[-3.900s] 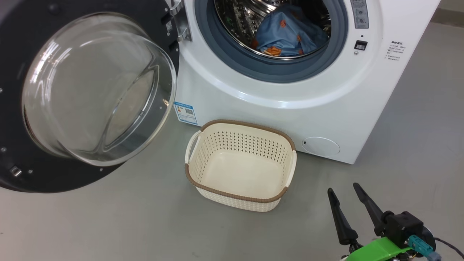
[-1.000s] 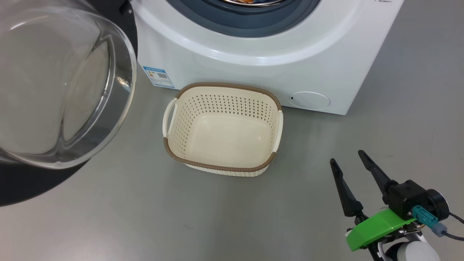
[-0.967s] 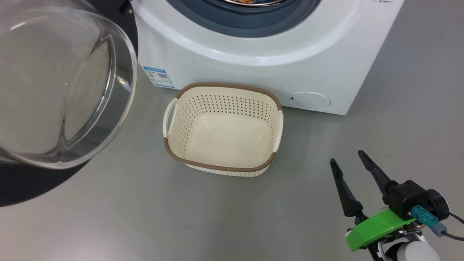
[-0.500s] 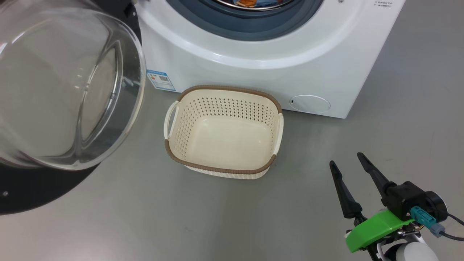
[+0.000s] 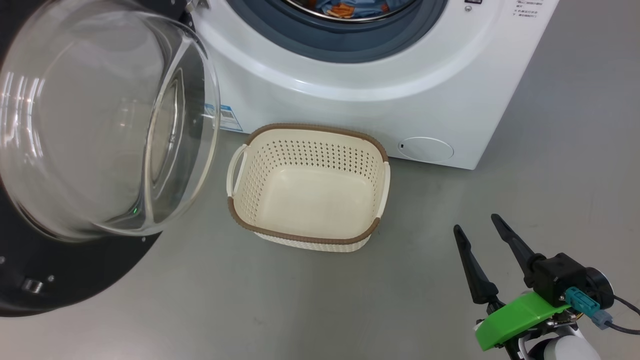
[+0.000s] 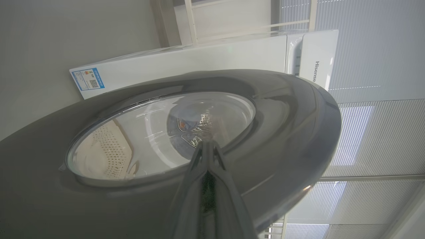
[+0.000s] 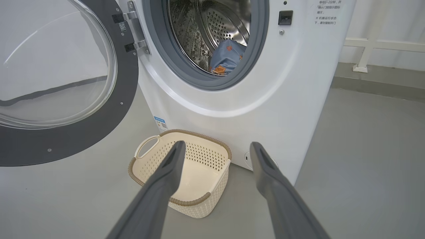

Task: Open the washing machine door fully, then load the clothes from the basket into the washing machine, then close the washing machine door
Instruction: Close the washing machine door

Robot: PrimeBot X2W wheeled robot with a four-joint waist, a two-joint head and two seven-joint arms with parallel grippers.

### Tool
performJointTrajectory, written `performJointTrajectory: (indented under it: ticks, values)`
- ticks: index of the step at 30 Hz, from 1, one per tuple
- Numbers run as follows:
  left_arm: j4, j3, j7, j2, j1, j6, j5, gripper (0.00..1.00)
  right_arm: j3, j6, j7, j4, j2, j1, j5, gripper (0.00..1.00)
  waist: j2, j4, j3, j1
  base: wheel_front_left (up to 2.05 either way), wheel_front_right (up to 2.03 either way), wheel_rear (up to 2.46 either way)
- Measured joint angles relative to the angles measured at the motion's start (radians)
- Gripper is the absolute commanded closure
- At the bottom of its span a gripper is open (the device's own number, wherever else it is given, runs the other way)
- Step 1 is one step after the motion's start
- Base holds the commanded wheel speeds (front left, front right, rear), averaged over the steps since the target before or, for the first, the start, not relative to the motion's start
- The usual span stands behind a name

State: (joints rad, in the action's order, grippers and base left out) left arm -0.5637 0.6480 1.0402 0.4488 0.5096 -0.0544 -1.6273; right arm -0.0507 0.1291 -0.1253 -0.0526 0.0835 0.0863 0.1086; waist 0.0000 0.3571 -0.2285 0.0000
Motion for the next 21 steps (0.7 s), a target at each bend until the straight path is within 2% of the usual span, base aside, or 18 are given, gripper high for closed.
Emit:
performJointTrajectory:
  ticks: [6,16,21]
  values:
    - [0.096,-0.007,0.064,-0.027,-0.041,0.048,-0.034,1.00,0.000,0.000,-0.009,-0.011,-0.003,0.000,0.003,0.00,0.0000,-0.005,0.010,0.0000,0.00,0.00,0.00]
    - [0.259,-0.029,0.114,-0.126,-0.087,0.078,-0.086,1.00,-0.003,0.000,-0.027,-0.030,-0.015,0.000,0.017,0.00,0.0000,-0.021,0.029,0.0000,0.00,0.00,0.00]
    - [0.311,-0.041,0.122,-0.153,-0.108,0.086,-0.086,1.00,-0.004,0.000,-0.036,-0.039,-0.017,0.000,0.018,0.00,0.0000,-0.040,0.035,0.0000,0.00,0.00,0.00]
